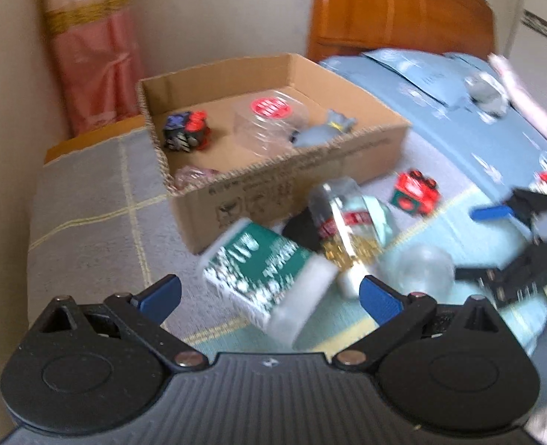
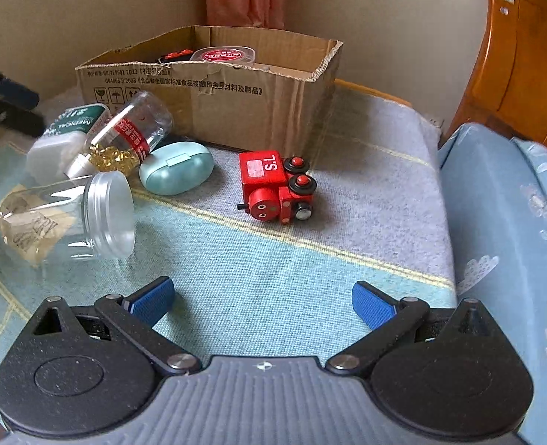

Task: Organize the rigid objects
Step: 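Move both tools back toward the white bottle and red train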

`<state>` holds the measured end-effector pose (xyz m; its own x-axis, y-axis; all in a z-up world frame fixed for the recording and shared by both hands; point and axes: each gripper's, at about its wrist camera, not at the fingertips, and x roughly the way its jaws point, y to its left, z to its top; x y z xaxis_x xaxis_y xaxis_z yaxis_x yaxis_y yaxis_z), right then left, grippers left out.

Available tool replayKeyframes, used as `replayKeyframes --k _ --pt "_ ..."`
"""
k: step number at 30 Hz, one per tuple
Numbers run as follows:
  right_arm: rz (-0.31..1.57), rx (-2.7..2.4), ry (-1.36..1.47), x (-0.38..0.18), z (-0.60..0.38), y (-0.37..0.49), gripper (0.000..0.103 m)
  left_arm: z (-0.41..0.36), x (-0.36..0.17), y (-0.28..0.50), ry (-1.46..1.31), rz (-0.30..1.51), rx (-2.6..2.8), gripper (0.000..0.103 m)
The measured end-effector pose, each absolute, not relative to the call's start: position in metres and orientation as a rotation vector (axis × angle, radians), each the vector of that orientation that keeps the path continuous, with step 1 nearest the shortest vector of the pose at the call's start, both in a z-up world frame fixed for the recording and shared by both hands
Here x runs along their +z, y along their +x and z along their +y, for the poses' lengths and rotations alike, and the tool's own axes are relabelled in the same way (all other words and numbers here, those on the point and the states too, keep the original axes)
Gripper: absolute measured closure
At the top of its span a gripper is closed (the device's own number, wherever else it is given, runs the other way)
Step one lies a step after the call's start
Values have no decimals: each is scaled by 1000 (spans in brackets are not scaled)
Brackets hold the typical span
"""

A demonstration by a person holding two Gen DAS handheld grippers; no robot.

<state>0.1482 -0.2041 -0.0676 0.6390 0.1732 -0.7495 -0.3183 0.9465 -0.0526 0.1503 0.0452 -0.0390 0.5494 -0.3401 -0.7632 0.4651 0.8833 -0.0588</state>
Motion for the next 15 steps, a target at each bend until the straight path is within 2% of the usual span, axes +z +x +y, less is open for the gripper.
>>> replayKeyframes --k 9,15 --pt "829 346 -183 -71 -206 158 0 44 -61 160 279 904 -537 2" --pt "814 341 -176 -72 -205 156 0 29 -73 164 423 847 -561 2"
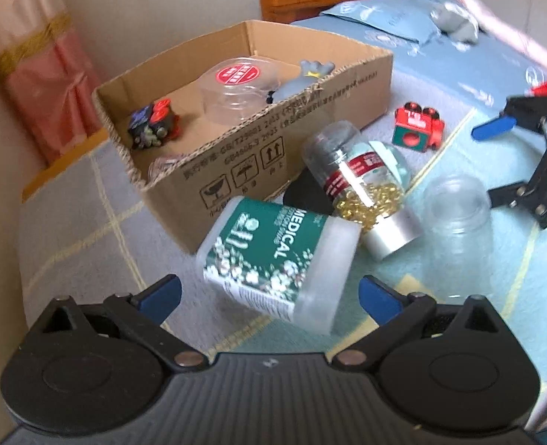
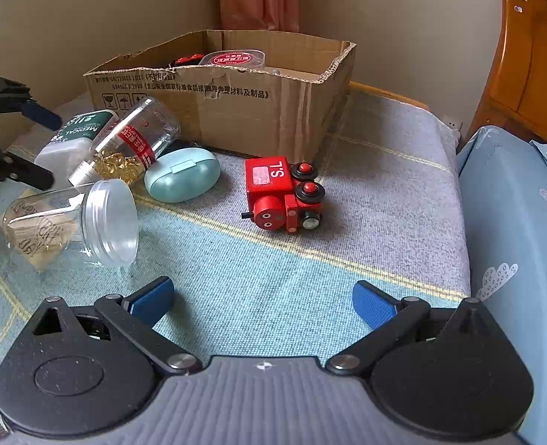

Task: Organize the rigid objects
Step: 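Move both tools back toward the white bottle and red train, then lower the left gripper onto the white MEDICAL bottle and close it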

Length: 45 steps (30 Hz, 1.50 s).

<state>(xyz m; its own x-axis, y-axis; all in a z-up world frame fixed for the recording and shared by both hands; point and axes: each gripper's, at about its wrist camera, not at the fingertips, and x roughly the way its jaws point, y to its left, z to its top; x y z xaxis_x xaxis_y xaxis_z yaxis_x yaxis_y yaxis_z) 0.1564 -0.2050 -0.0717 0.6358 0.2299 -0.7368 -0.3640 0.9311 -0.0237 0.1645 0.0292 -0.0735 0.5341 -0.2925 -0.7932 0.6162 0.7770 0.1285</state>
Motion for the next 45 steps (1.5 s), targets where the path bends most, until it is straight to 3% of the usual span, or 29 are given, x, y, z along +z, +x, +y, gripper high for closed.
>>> replayKeyframes --k 7,28,33,40,45 --pt "809 339 -173 -72 -207 155 0 23 -83 173 479 831 -612 11" --pt "799 347 -174 -71 -207 155 0 50 -71 131 257 968 -305 17" --pt "791 352 -175 -72 -206 152 0 46 -66 112 179 929 -227 20" --pt "792 377 -187 -72 -205 150 0 43 -73 105 138 873 -182 18" --pt "799 410 -204 -71 -208 160 0 41 -77 105 119 854 -173 7"
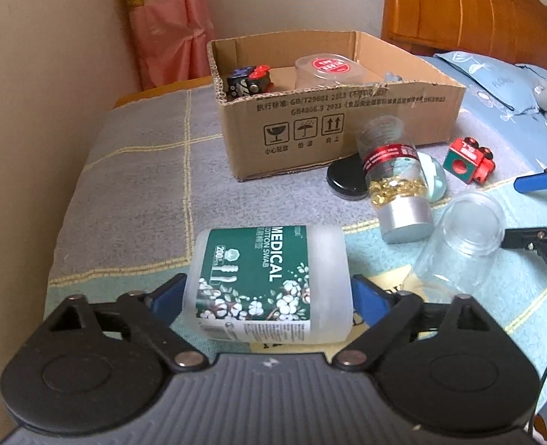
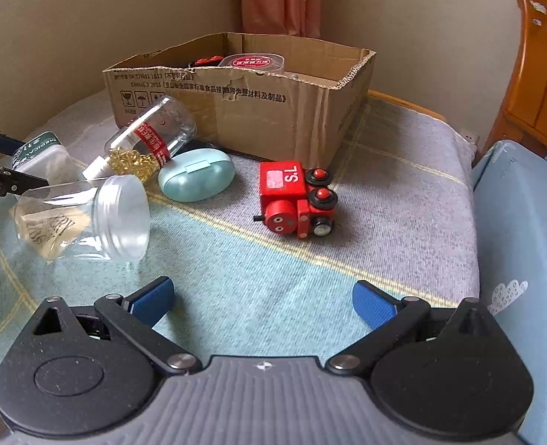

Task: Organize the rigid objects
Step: 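Lower the left gripper onto the white MEDICAL bottle and close it, then close the right gripper on the red toy train while the left gripper holds the bottle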

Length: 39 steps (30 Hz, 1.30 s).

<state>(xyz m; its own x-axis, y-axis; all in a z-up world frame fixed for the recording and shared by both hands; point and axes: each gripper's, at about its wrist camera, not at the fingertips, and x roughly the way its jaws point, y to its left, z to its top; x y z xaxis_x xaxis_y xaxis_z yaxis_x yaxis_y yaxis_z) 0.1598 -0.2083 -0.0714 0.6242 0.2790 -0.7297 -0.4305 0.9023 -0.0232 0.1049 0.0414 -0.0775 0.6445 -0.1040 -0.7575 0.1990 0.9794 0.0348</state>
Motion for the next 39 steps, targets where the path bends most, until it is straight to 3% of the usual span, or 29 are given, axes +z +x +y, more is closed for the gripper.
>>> replayKeyframes --k 5,7,39 --pt "794 385 -189 -73 -216 179 0 42 -89 110 91 886 -166 6" --pt "792 383 -187 -74 -217 189 0 45 -92 112 65 904 -166 1" --pt "743 393 -201 -78 -211 235 0 47 -96 107 79 834 -183 3"
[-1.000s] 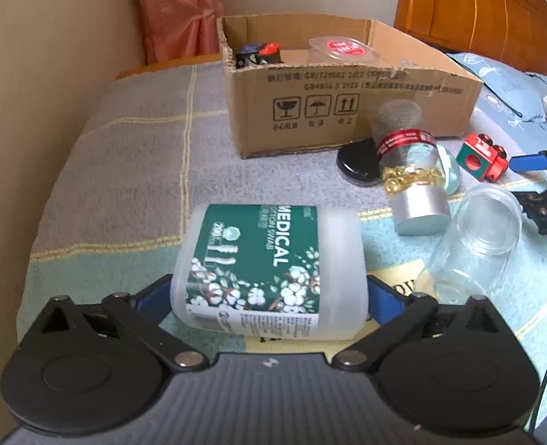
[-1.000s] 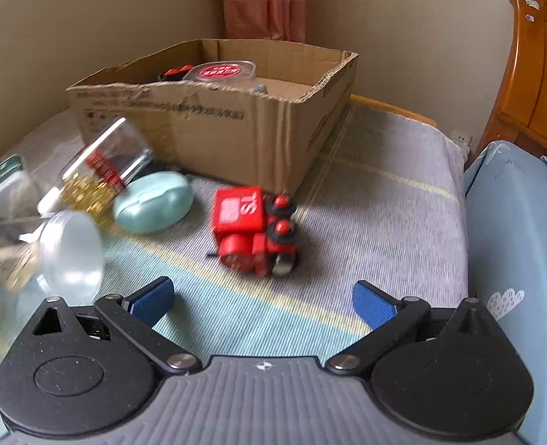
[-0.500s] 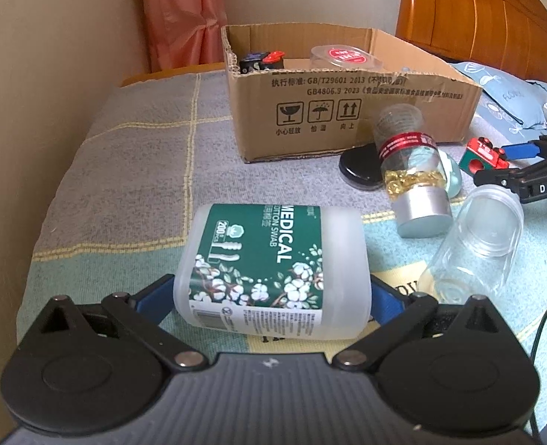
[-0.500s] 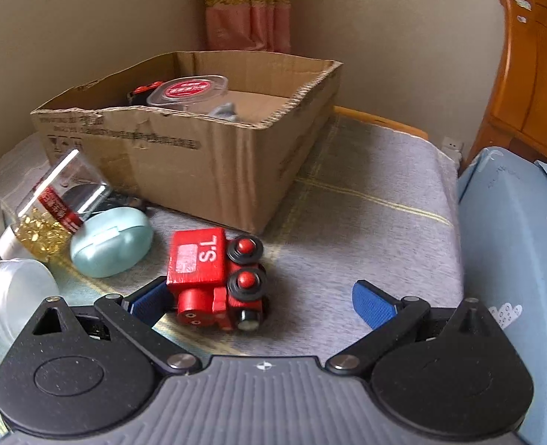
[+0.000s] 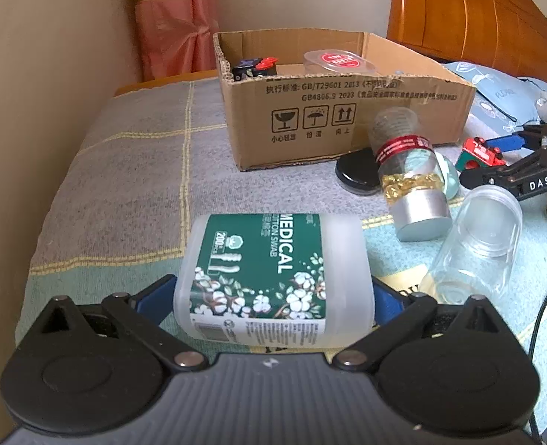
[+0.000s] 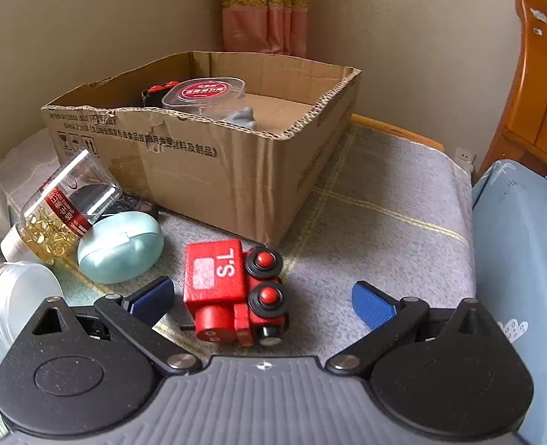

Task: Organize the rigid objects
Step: 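Close the right gripper on the red toy train while the left gripper holds the bottle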

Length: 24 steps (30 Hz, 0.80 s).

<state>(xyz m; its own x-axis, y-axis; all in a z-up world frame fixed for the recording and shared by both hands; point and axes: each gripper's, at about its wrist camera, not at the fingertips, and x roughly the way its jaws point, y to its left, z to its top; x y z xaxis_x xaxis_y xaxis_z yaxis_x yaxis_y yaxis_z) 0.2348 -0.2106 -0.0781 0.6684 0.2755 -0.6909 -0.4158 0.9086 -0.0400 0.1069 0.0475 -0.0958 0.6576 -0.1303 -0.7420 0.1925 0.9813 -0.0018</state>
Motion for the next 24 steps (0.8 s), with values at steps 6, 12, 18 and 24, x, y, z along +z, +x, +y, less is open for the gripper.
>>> replayKeyframes --k 6,12,18,24 --pt "743 430 -214 -73 -205 234 18 45 -90 111 110 830 -204 15" --pt "755 448 -227 -68 -202 228 33 44 -85 115 131 839 -231 20" --pt "769 441 -242 -64 -198 225 48 42 -83 118 158 843 -255 20" --pt "791 454 -245 -58 -197 222 49 42 -74 119 195 847 -290 20"
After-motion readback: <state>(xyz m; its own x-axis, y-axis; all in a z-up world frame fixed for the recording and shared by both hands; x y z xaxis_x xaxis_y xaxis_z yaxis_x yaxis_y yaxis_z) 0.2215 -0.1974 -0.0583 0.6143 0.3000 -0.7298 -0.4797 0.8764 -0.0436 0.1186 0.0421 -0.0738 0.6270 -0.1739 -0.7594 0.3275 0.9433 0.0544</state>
